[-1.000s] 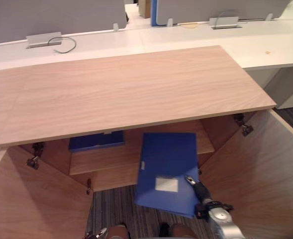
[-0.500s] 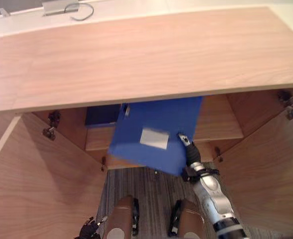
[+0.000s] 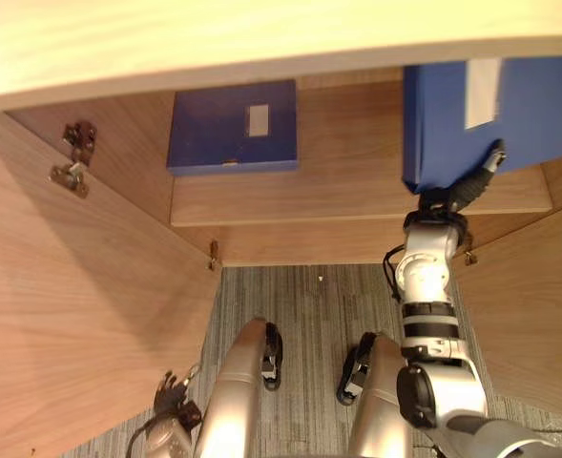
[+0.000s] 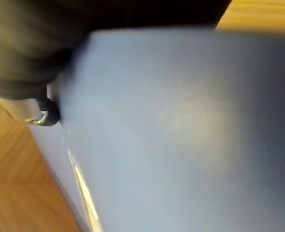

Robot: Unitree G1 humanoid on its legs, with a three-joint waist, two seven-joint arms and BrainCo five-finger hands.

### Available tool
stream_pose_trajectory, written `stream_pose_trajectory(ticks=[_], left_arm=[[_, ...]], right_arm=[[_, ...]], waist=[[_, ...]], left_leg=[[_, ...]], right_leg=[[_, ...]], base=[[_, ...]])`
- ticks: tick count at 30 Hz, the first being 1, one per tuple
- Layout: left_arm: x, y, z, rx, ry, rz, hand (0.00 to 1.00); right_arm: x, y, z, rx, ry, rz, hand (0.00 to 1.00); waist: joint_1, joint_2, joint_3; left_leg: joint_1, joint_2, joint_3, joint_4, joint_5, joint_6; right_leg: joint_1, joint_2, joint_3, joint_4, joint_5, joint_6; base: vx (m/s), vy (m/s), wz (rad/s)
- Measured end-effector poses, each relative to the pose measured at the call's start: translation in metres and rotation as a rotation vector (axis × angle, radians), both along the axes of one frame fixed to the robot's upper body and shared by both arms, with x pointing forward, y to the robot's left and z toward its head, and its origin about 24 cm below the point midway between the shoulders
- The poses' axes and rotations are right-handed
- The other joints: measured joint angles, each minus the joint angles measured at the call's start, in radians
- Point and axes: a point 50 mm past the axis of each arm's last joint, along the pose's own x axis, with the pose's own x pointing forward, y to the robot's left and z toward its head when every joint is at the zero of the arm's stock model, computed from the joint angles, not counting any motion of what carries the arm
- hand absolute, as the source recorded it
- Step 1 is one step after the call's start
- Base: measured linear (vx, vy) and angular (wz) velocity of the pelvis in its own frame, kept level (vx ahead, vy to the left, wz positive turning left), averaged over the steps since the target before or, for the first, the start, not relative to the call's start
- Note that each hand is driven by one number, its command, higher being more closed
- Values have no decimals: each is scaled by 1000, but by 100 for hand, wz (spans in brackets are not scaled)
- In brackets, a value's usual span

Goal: Walk over to the cabinet, pick up the folder, carry it to the office cabinet, place the folder inside the office cabinet, then close the office cabinet door

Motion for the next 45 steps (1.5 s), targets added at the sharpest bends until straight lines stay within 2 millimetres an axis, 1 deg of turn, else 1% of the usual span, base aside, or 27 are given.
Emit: stream_pose_trajectory(ticks=[2, 5, 6, 7, 8, 10, 14, 15, 18, 21, 22, 23, 26, 29, 32, 38, 42, 45], left_arm=[[14, -6, 8, 0, -45, -14, 0], [21, -10, 12, 0, -62, -16, 0], [21, -11, 12, -1, -62, -14, 0], [22, -13, 12, -1, -59, -9, 0], [22, -13, 12, -1, -58, -3, 0], [22, -15, 12, -10, -53, 19, 0], [24, -17, 12, -8, -50, 31, 0], [26, -19, 13, -10, -52, 28, 0], [30, -22, 15, -15, -61, 27, 0], [36, -24, 19, -12, -77, 18, 0], [40, -24, 21, -8, -85, 14, 0], [42, -24, 22, -6, -93, 14, 0], [49, -26, 26, 1, -103, 16, 0], [51, -26, 28, 2, -109, 15, 0], [53, -27, 28, 1, -113, 14, 0], [55, -25, 32, 5, -131, 13, 0], [55, -23, 32, 9, -134, 18, 0], [55, -22, 33, 8, -144, 16, 0]], right_arm=[[5, -10, 2, 88, 29, -30, 100], [13, -24, 4, 199, 89, -68, 100], [15, -27, 6, 212, 100, -74, 100], [18, -31, 10, 218, 134, -86, 100], [20, -33, 12, 216, 151, -86, 100], [29, -35, 24, 179, 196, -59, 100], [39, -31, 40, 115, 239, -11, 100], [42, -32, 46, 110, 248, -4, 100], [45, -34, 57, 108, 246, 1, 100], [45, -37, 77, 107, 205, -7, 100], [45, -40, 90, 108, 177, -11, 0], [43, -42, 102, 104, 150, -15, 0], [41, -45, 119, 101, 120, -21, 0], [44, -42, 114, 127, 142, -2, 0], [44, -40, 119, 160, 107, 11, 0], [44, -37, 123, 114, 72, 6, 0], [48, -24, 124, -48, 91, 33, 0], [52, -14, 124, -253, 136, 38, 0]], waist=[[13, 6, -3], [38, 12, -5], [40, 17, -6], [42, 29, -6], [45, 31, -5], [50, 38, -1], [55, 50, 4], [61, 60, 10], [68, 79, 22], [69, 82, 40], [70, 82, 52], [70, 85, 72], [70, 91, 112], [71, 92, 124], [71, 97, 134], [69, 99, 148], [63, 98, 154], [58, 98, 159]], left_leg=[[-49, 5, -17, 25, 1, 0], [-86, 14, -28, 40, 1, 0], [-93, 15, -33, 45, 1, 0], [-105, 15, -43, 53, 1, 0], [-109, 15, -44, 54, 1, 0], [-121, 15, -47, 62, 1, 0], [-137, 15, -53, 64, 7, -8], [-138, 15, -57, 64, 9, -10], [-149, 15, -66, 64, 15, -11], [-174, 14, -76, 62, 27, -16], [-186, 14, -78, 60, 32, -18], [-189, 14, -81, 60, 36, -20], [-192, 13, -87, 53, 43, -26], [-205, 13, -93, 42, 51, -32], [-206, 14, -99, 36, 56, -39], [-205, 17, -115, 8, 75, -50], [-195, 30, -121, -31, 96, -56], [-180, 35, -125, -64, 111, -63]], right_leg=[[-34, 4, -15, 13, -1, -5], [-60, 13, -25, 18, 0, -11], [-63, 13, -30, 20, 0, -11], [-66, 13, -40, 22, -1, -14], [-68, 12, -42, 23, -2, -16], [-81, 12, -41, 35, -5, -22], [-97, 13, -44, 44, -7, -25], [-97, 13, -47, 46, -7, -26], [-100, 13, -56, 47, -8, -28], [-119, 13, -67, 48, -6, -32], [-131, 13, -69, 48, -4, -36], [-134, 13, -72, 49, -3, -38], [-136, 16, -74, 49, -2, -38], [-149, 20, -77, 45, -2, -38], [-149, 28, -77, 42, -2, -38], [-142, 34, -97, 22, 2, -45], [-131, 52, -114, -21, 23, -64], [-115, 61, -123, -53, 36, -70]], base=[[1, -23, 7], [6, -9, 1], [32, -26, 4], [30, -21, 8], [35, -30, 7], [29, -34, 3], [14, -46, 3], [8, -37, 4], [14, -48, 6], [14, -38, 6], [20, -46, 5], [19, -37, 4], [21, -40, 5], [30, -41, 4], [22, -26, 1], [18, -26, 3], [26, -12, -5], [34, -11, -4]])
